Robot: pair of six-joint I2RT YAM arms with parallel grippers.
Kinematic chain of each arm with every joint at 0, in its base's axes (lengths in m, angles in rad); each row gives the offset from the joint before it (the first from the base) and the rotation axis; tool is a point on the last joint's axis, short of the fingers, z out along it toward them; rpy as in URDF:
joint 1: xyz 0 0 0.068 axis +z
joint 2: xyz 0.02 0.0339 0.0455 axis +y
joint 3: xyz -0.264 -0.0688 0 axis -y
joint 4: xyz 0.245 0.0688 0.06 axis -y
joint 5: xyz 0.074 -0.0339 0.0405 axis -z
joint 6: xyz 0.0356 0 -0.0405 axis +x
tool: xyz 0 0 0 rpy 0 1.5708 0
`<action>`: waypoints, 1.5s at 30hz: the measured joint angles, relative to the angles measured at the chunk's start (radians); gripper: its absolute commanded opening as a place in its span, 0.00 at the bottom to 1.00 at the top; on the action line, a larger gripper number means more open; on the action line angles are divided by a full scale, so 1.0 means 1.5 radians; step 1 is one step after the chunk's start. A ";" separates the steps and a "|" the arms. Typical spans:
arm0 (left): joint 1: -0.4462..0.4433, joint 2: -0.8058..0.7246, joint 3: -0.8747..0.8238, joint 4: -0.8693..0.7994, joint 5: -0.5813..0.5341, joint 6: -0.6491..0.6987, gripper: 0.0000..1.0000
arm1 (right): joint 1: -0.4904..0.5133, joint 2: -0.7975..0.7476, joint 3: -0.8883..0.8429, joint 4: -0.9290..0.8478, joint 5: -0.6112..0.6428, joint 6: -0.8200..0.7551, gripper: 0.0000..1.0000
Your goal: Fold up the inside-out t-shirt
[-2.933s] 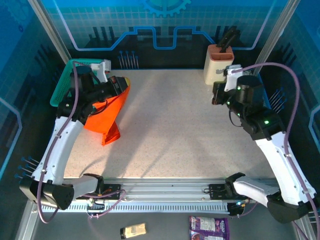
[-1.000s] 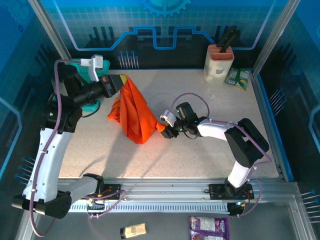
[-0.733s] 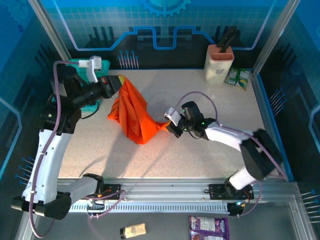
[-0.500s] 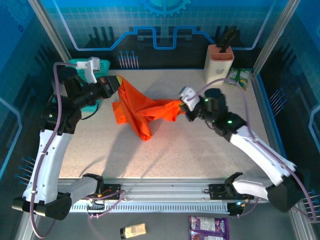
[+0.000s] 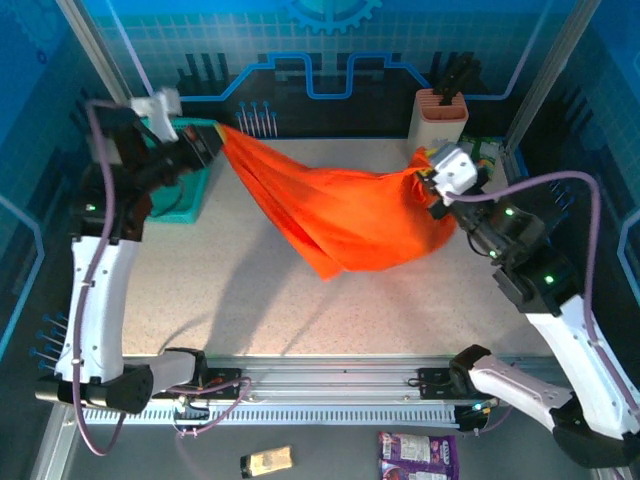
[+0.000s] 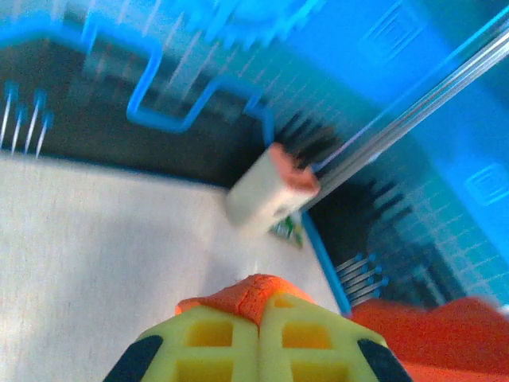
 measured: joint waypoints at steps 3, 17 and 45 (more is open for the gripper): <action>0.000 -0.012 0.099 0.021 0.004 0.009 0.00 | 0.008 0.024 -0.033 -0.008 0.003 0.007 0.00; -0.010 -0.020 -0.251 0.134 0.069 -0.071 0.00 | 0.017 -0.037 0.157 -0.065 0.164 -0.105 0.00; 0.003 -0.251 -0.123 0.112 0.019 0.041 0.00 | 0.020 -0.171 0.114 -0.113 0.026 -0.061 0.00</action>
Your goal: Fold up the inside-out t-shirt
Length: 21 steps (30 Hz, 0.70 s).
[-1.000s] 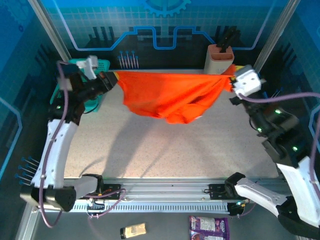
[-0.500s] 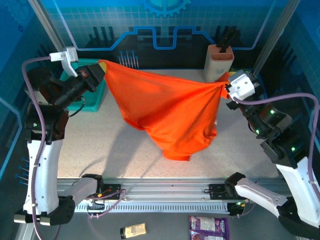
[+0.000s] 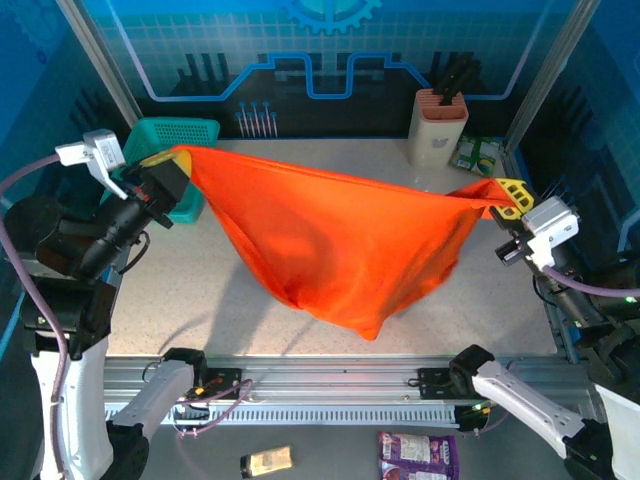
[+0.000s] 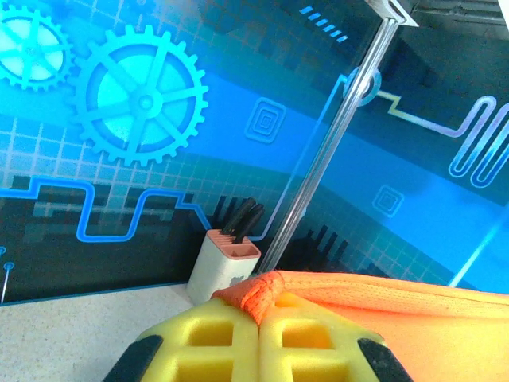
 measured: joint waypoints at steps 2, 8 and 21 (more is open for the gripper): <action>0.000 0.017 0.013 0.001 -0.005 0.001 0.00 | 0.000 0.024 0.022 -0.002 0.005 -0.008 0.00; 0.000 0.137 0.015 0.005 -0.031 0.013 0.00 | -0.001 0.149 0.038 0.014 0.051 -0.053 0.00; 0.000 0.680 0.162 -0.069 -0.086 0.053 0.10 | -0.122 0.672 0.044 0.070 0.068 -0.002 0.21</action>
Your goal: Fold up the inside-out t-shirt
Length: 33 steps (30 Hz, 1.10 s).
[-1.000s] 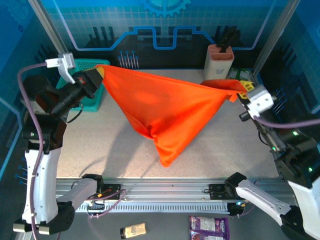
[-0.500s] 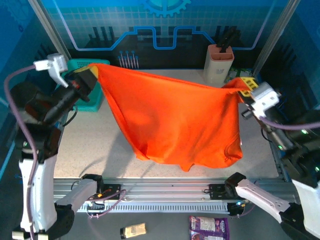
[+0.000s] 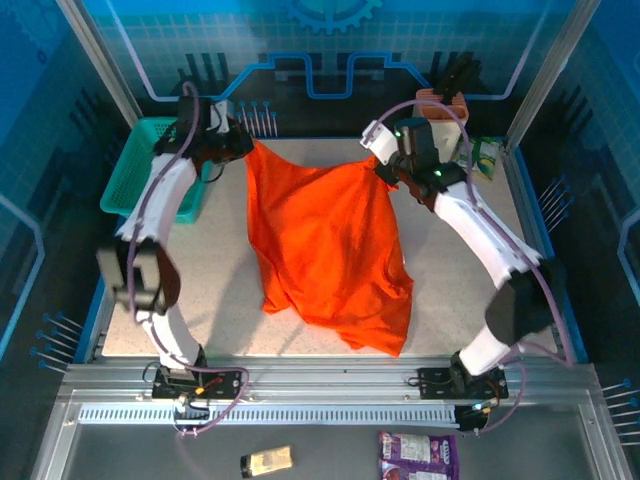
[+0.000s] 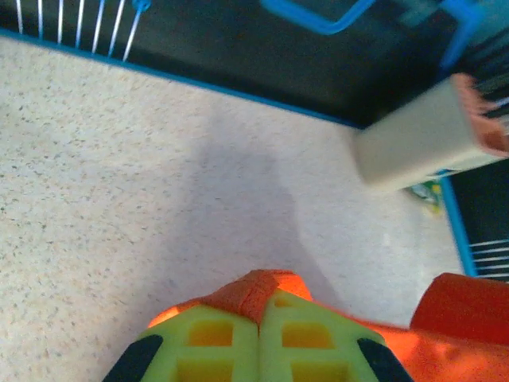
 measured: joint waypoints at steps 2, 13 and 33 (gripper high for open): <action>0.000 0.085 0.092 -0.034 -0.005 0.010 0.17 | -0.012 0.066 0.046 -0.015 0.013 0.021 0.30; -0.059 0.002 0.003 -0.106 -0.104 0.027 0.39 | -0.021 -0.042 -0.045 -0.065 -0.012 0.227 0.52; -0.411 -0.251 -0.508 -0.130 -0.286 -0.233 0.48 | 0.150 -0.311 -0.543 -0.073 -0.296 0.744 0.45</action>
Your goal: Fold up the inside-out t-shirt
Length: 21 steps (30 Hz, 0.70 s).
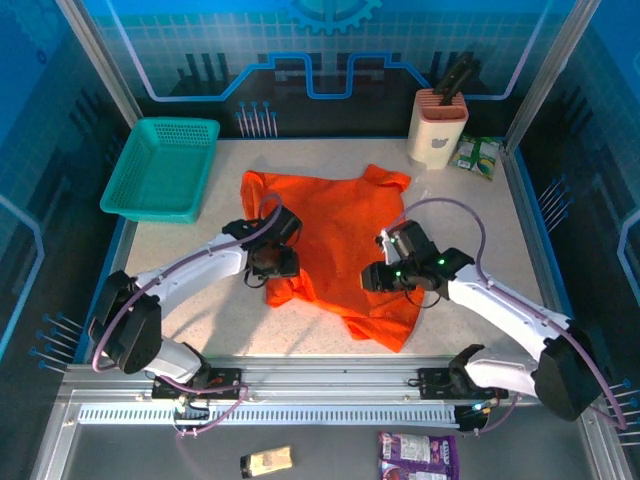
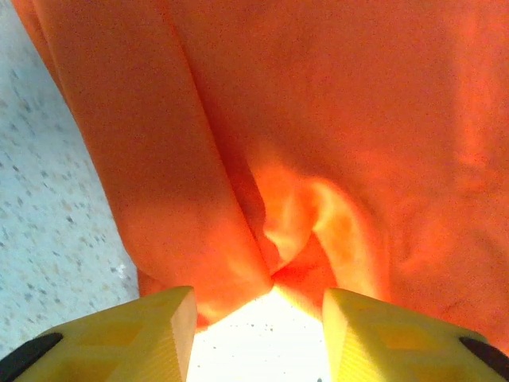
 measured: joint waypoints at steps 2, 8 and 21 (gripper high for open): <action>-0.020 0.021 -0.009 0.008 -0.003 -0.022 0.48 | 0.008 0.034 -0.029 0.040 -0.030 0.030 0.47; -0.043 0.074 -0.056 0.021 -0.010 -0.068 0.45 | 0.008 0.140 -0.055 0.135 -0.071 0.077 0.49; 0.039 0.016 -0.157 0.031 -0.044 -0.066 0.00 | -0.207 0.186 -0.086 0.202 -0.126 0.098 0.48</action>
